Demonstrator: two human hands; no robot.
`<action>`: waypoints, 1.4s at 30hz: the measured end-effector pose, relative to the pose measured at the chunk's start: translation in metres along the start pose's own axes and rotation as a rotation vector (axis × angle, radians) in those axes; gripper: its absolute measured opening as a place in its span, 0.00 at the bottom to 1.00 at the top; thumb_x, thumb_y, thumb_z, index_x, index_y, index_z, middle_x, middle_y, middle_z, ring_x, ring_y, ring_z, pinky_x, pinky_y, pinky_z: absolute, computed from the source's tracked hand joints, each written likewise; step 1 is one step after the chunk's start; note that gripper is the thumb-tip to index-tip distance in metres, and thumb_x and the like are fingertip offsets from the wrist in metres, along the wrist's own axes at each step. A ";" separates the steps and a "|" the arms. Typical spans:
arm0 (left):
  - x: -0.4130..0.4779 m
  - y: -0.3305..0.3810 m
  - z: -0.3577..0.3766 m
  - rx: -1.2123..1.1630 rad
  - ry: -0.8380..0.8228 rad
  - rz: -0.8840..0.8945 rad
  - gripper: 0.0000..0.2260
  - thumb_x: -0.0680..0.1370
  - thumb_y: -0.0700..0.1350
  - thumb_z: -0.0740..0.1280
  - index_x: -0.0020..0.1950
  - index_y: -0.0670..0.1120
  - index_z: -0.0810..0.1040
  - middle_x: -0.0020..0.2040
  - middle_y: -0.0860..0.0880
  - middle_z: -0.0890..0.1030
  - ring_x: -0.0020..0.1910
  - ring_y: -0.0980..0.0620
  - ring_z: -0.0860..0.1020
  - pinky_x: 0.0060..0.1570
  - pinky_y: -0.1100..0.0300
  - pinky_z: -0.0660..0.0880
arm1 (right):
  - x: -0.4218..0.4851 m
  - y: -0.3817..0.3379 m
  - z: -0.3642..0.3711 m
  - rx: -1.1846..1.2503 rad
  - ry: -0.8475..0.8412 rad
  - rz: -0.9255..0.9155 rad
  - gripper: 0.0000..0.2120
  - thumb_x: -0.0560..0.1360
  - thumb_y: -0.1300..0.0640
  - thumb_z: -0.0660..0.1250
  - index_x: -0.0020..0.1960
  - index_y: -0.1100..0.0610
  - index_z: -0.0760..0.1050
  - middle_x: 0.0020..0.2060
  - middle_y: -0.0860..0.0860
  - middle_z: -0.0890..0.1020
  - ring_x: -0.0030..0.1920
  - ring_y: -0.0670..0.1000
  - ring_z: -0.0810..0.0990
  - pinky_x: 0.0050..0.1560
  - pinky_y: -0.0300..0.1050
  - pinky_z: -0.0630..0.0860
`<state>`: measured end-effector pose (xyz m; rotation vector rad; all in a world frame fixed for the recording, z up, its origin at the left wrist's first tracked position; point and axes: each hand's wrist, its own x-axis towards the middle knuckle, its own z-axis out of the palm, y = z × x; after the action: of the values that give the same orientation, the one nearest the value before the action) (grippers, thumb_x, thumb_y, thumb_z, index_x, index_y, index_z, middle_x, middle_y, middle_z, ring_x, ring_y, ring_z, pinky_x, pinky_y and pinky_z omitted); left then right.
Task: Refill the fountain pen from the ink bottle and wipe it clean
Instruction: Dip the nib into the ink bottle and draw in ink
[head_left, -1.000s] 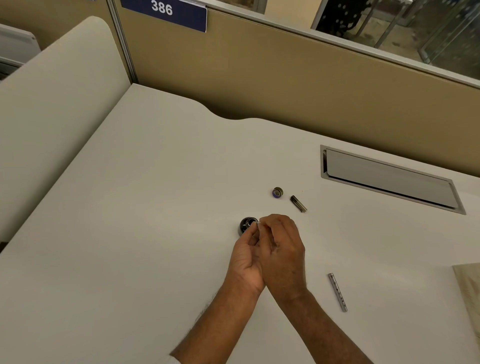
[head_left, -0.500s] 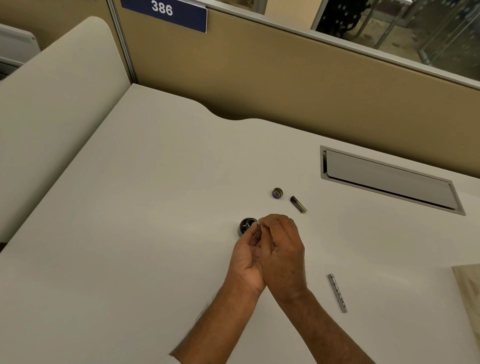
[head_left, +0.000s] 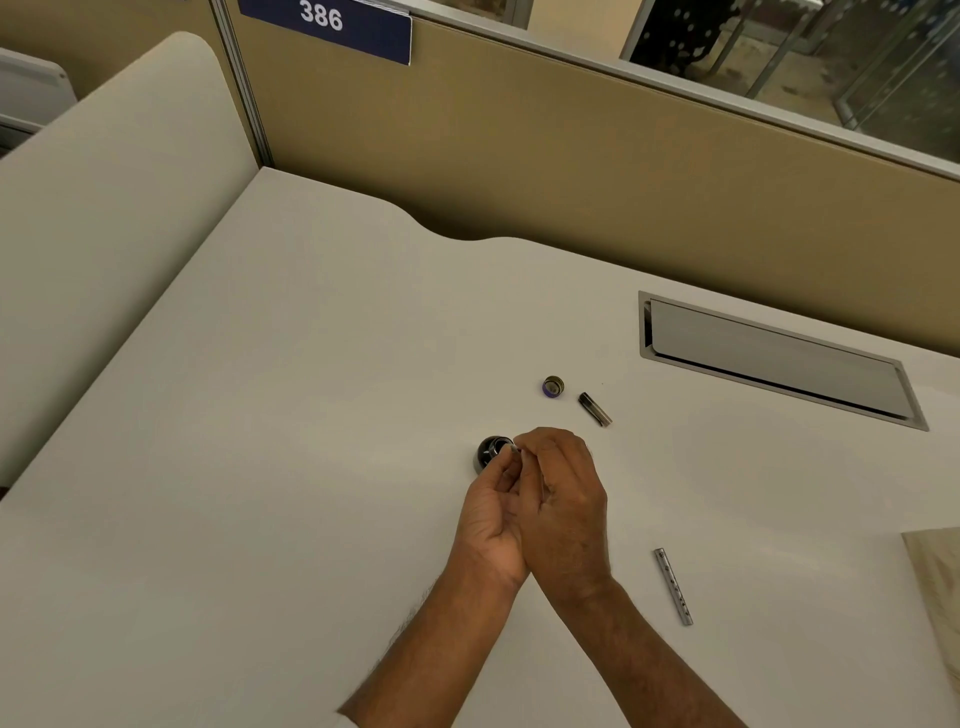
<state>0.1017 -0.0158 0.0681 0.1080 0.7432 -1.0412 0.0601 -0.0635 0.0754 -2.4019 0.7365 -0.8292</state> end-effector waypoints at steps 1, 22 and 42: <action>-0.001 0.000 0.001 0.000 -0.002 0.003 0.13 0.79 0.42 0.67 0.61 0.38 0.80 0.46 0.39 0.86 0.41 0.43 0.87 0.42 0.52 0.86 | 0.000 0.000 0.000 0.005 -0.003 -0.004 0.10 0.76 0.72 0.64 0.52 0.63 0.82 0.48 0.53 0.83 0.50 0.48 0.80 0.56 0.29 0.73; -0.008 -0.003 0.005 -0.026 -0.005 -0.024 0.14 0.76 0.42 0.68 0.59 0.37 0.81 0.44 0.40 0.85 0.45 0.45 0.84 0.52 0.51 0.80 | -0.003 0.000 0.002 0.010 0.002 0.033 0.10 0.77 0.71 0.66 0.53 0.61 0.82 0.48 0.52 0.82 0.50 0.47 0.80 0.56 0.29 0.72; -0.004 -0.006 -0.005 -0.085 -0.023 -0.104 0.11 0.81 0.43 0.67 0.59 0.38 0.81 0.49 0.43 0.83 0.52 0.49 0.81 0.67 0.59 0.73 | -0.005 -0.009 -0.012 0.073 0.002 0.057 0.08 0.77 0.70 0.67 0.51 0.60 0.81 0.47 0.50 0.81 0.50 0.47 0.79 0.53 0.39 0.78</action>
<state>0.0930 -0.0141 0.0682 -0.0156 0.7769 -1.1060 0.0516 -0.0574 0.0873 -2.3053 0.7584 -0.8215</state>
